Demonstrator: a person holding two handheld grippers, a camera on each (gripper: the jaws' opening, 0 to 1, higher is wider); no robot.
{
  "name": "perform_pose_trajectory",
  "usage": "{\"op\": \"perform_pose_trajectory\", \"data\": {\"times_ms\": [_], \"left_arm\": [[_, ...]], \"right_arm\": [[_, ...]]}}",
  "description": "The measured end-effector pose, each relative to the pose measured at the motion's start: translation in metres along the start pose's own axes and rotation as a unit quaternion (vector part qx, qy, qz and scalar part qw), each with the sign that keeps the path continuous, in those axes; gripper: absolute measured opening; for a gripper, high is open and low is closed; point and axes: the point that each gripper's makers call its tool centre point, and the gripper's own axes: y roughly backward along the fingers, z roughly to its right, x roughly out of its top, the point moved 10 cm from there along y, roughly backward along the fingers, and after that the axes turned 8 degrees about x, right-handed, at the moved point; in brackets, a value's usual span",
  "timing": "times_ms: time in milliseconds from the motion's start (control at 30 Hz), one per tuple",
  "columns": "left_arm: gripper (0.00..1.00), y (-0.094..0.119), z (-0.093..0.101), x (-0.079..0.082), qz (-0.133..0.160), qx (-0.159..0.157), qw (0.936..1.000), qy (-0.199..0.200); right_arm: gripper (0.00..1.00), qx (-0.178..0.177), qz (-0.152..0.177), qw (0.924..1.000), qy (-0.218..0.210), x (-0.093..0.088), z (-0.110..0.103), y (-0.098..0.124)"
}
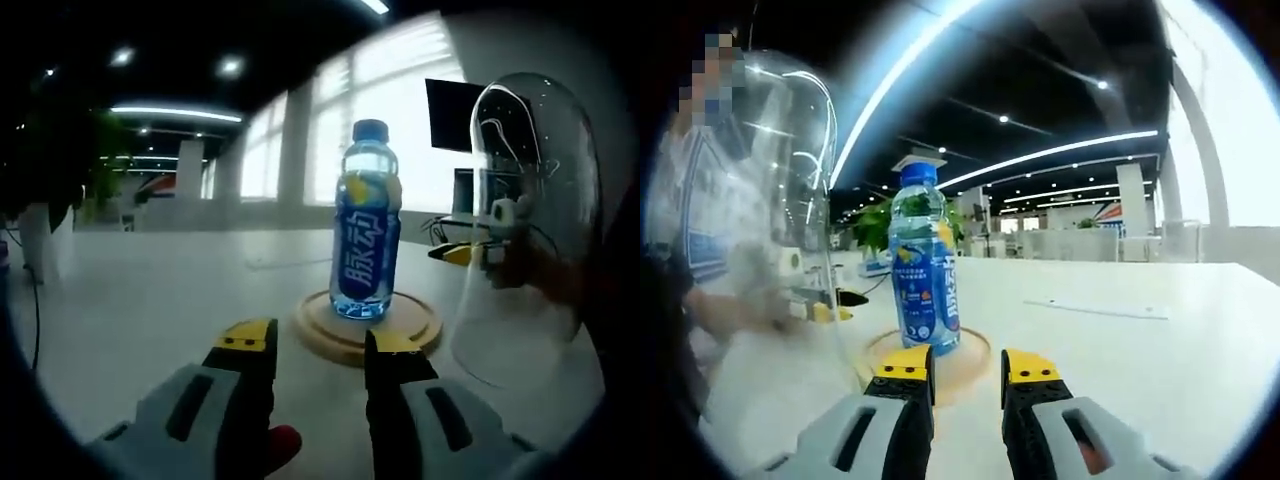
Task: Open the cover put in the Mizone put the cover back on
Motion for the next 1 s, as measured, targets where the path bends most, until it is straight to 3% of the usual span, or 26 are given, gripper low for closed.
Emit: {"op": "perform_pose_trajectory", "data": {"times_ms": [1000], "left_arm": [[0.27,0.0000,0.0009,-0.0001,-0.005,-0.003,1.0000,0.002]], "right_arm": [[0.20,0.003,-0.005,1.0000,0.007,0.0003,-0.0025,-0.0006]]}}
